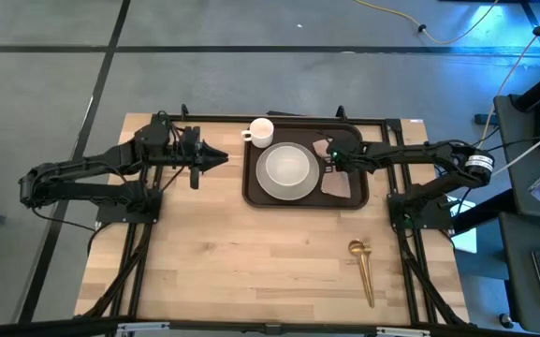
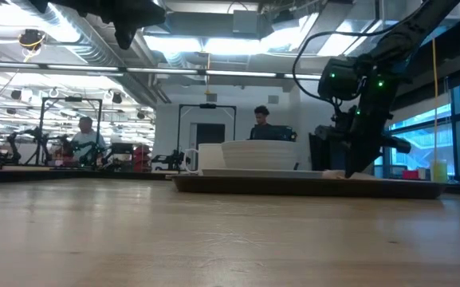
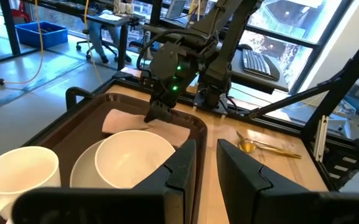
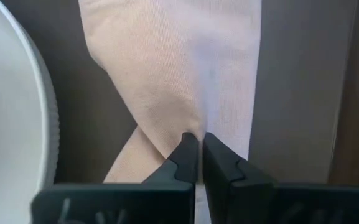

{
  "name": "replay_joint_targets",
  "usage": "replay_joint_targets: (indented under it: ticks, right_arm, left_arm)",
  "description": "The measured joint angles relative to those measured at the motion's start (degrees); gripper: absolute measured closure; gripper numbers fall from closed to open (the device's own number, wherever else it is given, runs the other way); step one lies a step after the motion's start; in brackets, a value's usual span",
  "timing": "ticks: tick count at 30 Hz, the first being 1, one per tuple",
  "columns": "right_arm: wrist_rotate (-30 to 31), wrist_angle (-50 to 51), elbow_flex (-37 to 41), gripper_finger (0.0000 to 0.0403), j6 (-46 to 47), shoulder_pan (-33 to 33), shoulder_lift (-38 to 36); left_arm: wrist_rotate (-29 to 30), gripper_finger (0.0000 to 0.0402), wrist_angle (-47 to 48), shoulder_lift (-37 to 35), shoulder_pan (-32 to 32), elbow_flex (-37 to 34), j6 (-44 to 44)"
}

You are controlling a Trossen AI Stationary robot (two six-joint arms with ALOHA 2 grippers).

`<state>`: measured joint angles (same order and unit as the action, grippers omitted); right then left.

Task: Set up tray
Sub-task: Put the brown napkin to the right of the gray plate on the black serving tray

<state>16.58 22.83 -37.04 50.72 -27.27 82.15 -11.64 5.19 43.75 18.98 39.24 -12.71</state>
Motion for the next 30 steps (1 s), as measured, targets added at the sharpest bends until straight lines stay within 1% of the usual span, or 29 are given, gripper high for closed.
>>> replay_joint_targets:
  ticks: [2, 4, 8, 12, 16, 19, 22, 25, 30]
  right_arm:
    - [0.0, 0.1, 0.0, 0.0385, -0.2, 0.0, 0.0]
    - [-0.1, 0.1, 0.0, 0.0372, -0.3, 0.0, 0.0]
    - [-1.2, 0.3, -0.1, 0.0325, -0.4, 0.0, -0.3]
    - [-1.7, 4.0, -2.7, 0.0283, -0.7, 0.0, -0.8]
    - [0.0, 7.8, -6.5, 0.0265, -4.3, 0.0, -2.6]
    - [0.6, 8.2, -10.3, 0.0263, -11.9, 0.0, -4.0]
    - [-1.3, 10.5, -14.6, 0.0262, -25.6, 0.0, -4.2]
    - [-1.6, 12.9, -16.5, 0.0262, -36.1, 0.0, -3.8]
    - [-2.0, 14.1, -15.3, 0.0262, -43.7, 0.0, -3.8]
  left_arm:
    - [0.0, 0.0343, 0.0, 0.0, 0.0, 0.0, 0.0]
    - [0.0, 0.0343, 0.0, 0.0, 0.0, 0.0, 0.0]
    - [0.0, 0.0343, 0.0, 0.0, 0.0, 0.0, 0.0]
    - [0.0, 0.0343, 0.0, 0.0, 0.0, 0.0, 0.0]
    - [0.0, 0.0343, 0.0, 0.0, 0.0, 0.0, 0.0]
    - [0.1, 0.0343, 0.0, 0.0, 0.0, 0.0, 0.0]
    - [0.2, 0.0343, -0.1, 0.0, 0.0, 0.0, 0.0]
    - [1.0, 0.0343, -0.2, 0.0, 0.0, 0.0, 0.0]
    - [3.8, 0.0343, -0.2, 0.0, 0.0, 0.0, -0.2]
